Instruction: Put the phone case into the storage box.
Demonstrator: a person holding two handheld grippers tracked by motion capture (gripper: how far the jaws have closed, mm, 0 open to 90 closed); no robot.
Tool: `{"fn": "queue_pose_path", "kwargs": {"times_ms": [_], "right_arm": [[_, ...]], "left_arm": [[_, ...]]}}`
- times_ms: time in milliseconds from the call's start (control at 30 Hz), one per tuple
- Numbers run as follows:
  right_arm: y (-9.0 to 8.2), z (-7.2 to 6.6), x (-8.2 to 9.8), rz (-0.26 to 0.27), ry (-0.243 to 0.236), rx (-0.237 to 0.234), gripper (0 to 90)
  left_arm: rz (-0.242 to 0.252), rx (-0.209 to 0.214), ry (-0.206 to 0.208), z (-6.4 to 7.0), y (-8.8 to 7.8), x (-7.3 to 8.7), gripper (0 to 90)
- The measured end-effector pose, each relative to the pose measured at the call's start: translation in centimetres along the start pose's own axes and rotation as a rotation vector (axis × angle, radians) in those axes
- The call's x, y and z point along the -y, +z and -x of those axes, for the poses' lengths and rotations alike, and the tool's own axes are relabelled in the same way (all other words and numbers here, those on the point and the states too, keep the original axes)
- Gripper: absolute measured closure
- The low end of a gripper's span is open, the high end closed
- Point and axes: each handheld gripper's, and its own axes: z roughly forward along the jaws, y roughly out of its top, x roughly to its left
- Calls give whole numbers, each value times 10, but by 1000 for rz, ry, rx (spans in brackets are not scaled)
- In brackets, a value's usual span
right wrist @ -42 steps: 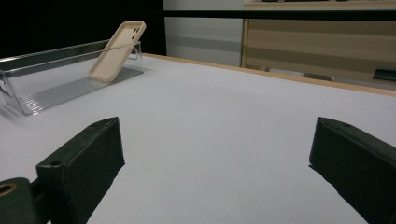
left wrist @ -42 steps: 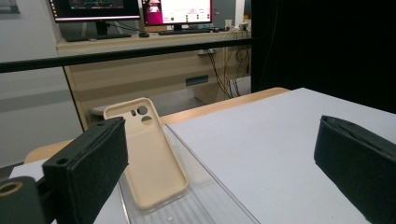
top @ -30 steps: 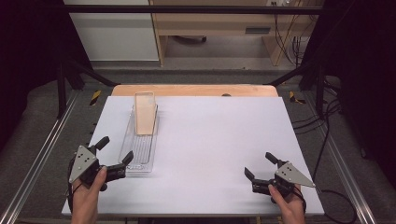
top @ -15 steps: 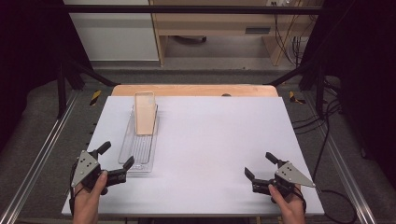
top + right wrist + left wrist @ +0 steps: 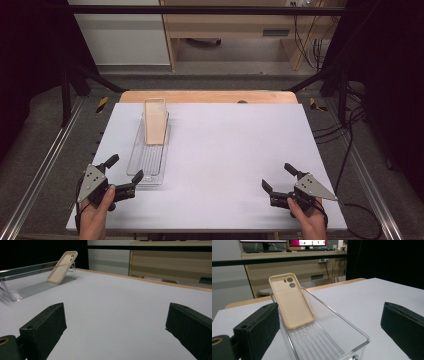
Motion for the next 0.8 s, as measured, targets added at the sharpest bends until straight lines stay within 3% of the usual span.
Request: {"fn": "queue_pose_path", "kwargs": {"times_ms": [800], "right_arm": [[0,0,0,1,-3,1,30]], "left_arm": [[-24,13,5,3,2,15,20]]}}
